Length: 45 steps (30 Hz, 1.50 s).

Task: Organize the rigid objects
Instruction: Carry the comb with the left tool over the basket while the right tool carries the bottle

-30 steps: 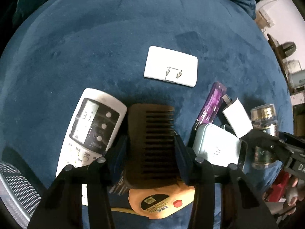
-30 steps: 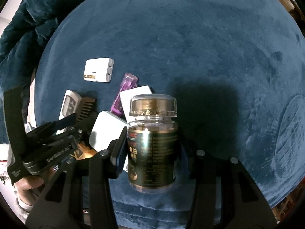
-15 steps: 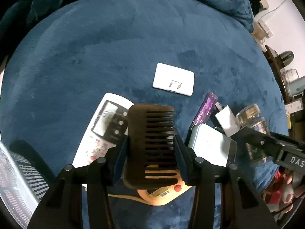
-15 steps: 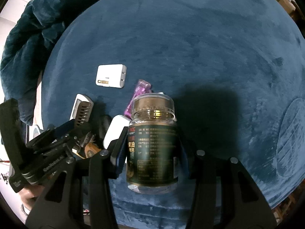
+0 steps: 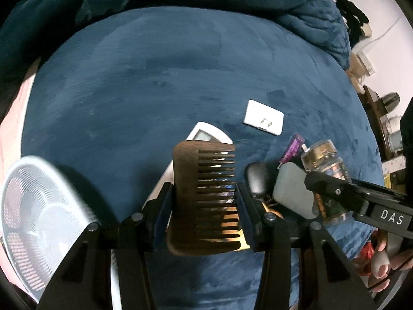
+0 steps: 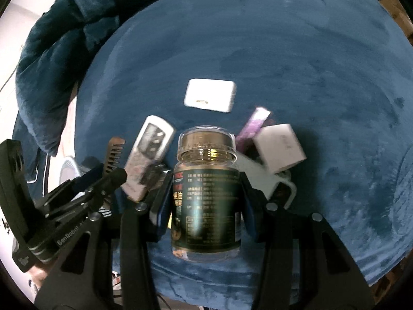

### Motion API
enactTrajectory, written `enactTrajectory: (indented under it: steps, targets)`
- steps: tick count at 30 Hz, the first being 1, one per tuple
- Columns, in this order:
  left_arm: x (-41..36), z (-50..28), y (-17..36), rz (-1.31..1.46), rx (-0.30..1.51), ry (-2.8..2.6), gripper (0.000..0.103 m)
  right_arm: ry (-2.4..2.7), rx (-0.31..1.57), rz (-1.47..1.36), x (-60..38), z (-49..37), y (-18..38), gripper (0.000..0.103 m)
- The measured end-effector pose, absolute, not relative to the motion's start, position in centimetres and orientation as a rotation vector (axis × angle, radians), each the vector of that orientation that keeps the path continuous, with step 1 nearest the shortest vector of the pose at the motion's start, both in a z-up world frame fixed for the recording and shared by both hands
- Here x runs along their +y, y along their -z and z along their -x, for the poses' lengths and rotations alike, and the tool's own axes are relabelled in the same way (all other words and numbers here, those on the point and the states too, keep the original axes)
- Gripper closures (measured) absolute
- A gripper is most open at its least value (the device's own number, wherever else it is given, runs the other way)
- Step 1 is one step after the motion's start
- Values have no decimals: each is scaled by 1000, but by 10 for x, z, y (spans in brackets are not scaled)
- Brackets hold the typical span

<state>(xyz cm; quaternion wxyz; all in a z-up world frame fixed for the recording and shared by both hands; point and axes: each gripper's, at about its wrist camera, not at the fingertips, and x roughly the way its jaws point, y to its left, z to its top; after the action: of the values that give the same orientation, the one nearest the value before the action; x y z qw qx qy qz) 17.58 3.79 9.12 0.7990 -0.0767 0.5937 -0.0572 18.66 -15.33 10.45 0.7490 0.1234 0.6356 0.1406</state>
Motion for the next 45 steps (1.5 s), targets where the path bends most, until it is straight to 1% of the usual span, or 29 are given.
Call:
enactTrajectory:
  steps: [7,14,21,26,33,45]
  targets:
    - [83,-151,-112,236,1219,66,54,-380,1391,-243,-104,-176,-113,56]
    - [147,-120,-123,326,1176,-52,54,-476,1388,-210,-49,-162,-121,56]
    - [208,-72,-118,369,1177,-183,54,-556,1402,-157,1,-145,-117,56]
    - [247,-42,-101,468,1205,-271,54,-607,1397,-90,35,-130,-115,56]
    - [260,-33,-78,484,1266,-321,54,-646,1392,2,71,-111,-105,56]
    - [256,-37,-76,451,1275,-352,54,-684,1431,25,102,-98,-91,56]
